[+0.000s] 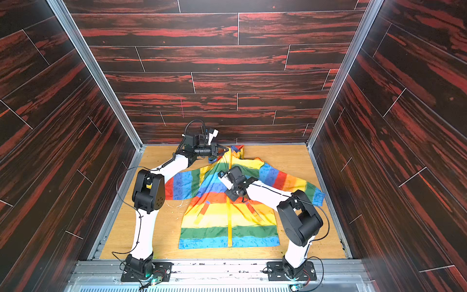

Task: Unzip the jacket
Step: Unzip the zipper on the jacket.

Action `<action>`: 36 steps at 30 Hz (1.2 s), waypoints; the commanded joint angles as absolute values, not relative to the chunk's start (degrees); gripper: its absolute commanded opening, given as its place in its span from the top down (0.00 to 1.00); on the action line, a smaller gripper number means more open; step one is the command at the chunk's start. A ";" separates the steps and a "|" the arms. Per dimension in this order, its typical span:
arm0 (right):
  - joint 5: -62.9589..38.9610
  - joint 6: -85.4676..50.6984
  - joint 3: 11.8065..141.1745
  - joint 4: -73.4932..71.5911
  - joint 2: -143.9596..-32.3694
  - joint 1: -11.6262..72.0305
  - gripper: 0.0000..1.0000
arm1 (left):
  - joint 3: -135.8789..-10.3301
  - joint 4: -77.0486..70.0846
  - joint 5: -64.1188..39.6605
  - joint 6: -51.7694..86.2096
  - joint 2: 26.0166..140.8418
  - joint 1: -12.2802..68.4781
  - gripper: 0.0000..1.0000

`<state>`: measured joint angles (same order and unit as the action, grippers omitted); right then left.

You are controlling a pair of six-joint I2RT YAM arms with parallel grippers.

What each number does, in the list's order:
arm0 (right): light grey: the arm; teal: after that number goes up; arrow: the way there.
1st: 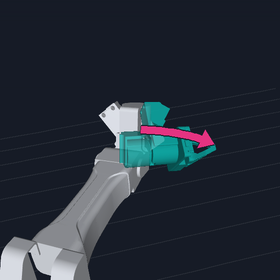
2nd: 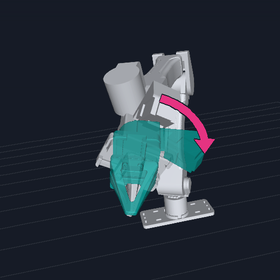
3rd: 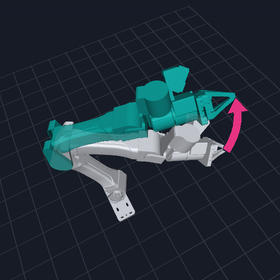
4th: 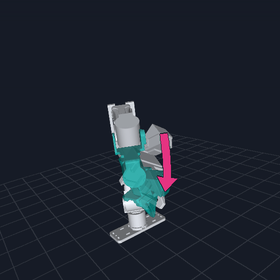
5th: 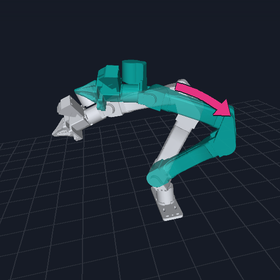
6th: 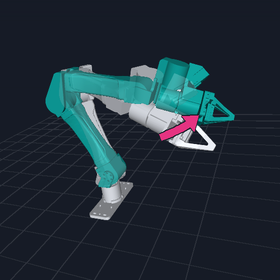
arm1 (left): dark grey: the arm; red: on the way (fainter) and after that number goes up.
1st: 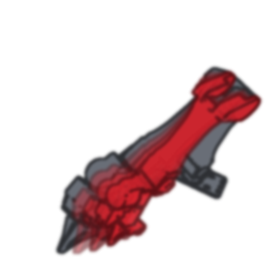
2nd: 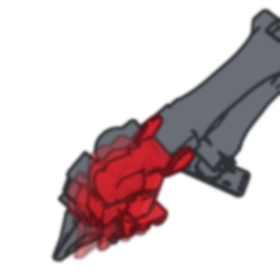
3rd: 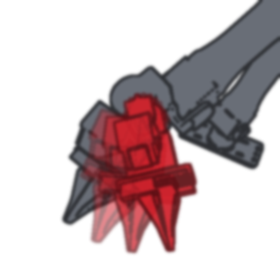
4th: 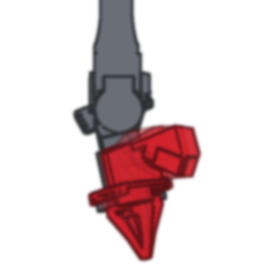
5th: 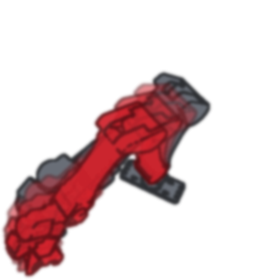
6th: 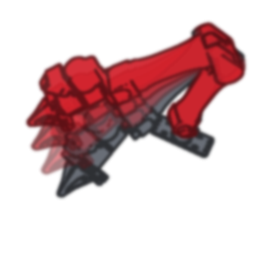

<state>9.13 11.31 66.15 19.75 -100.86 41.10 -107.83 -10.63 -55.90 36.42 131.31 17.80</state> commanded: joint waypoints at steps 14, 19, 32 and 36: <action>3.77 3.60 65.30 38.19 -98.59 51.26 1.00 | -115.74 -4.90 -52.93 29.71 136.73 15.89 1.00; 2.64 2.86 65.96 41.65 -97.85 53.49 1.00 | -116.54 -4.14 -52.82 29.27 137.49 15.31 1.00; -3.76 2.59 67.33 47.25 -99.91 59.06 1.00 | -117.77 -1.61 -50.98 27.89 138.15 14.82 1.00; -4.11 2.41 67.60 48.61 -100.48 61.01 1.00 | -119.59 -0.35 -50.47 27.37 139.39 14.55 1.00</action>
<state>-0.49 2.98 66.59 44.38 -99.44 59.33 -116.33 -0.19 -52.64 28.86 138.93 15.68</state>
